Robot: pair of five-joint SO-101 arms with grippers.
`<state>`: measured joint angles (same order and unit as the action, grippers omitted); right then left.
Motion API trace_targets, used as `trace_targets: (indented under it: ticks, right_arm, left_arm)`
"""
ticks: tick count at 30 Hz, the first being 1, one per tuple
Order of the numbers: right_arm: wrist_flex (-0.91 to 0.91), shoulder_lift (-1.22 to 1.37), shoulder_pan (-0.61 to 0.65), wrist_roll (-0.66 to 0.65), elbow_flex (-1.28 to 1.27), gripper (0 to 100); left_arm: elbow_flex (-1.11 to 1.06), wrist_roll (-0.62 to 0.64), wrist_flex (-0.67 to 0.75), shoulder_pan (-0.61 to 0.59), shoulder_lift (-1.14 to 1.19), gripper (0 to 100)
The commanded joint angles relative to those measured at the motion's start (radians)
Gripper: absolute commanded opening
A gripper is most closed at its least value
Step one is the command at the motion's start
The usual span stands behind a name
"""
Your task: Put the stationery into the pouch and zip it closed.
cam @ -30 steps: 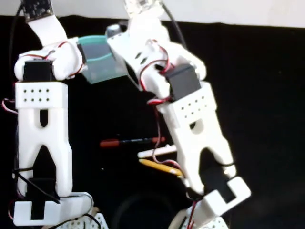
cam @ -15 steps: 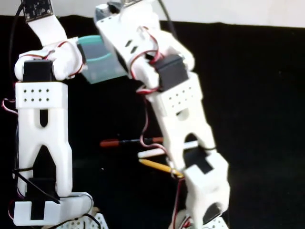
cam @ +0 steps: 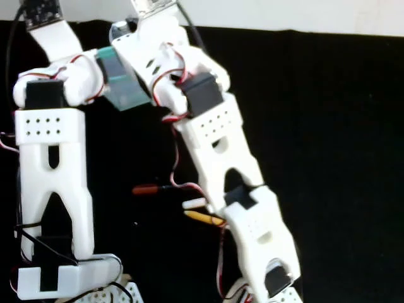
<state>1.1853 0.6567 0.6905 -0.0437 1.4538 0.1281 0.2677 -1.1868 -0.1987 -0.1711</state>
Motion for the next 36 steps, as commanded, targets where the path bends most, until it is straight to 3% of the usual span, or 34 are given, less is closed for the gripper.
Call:
trace_targets:
  ticks: [1, 9, 24, 29, 36]
  right_arm:
    - [0.031, 0.024, 0.005, 0.011, 0.088, 0.8]
    - [0.130, 0.136, 0.012, 0.002, 0.323, 1.3]
    - [0.120, 0.148, 0.071, 0.003, 0.312, 1.6]
    - [0.130, 0.148, 0.068, 0.006, 0.309, 13.1]
    - [0.130, 0.142, 0.070, 0.003, 0.311, 14.1]
  left_arm:
    - [0.007, 0.002, 0.025, -0.033, -0.004, 1]
    - [0.007, 0.002, 0.025, -0.036, -0.004, 1]
    - [0.007, 0.002, 0.025, -0.036, -0.004, 1]
    - [0.007, 0.002, 0.025, -0.036, -0.004, 1]
    - [0.007, 0.002, 0.025, -0.036, -0.004, 1]
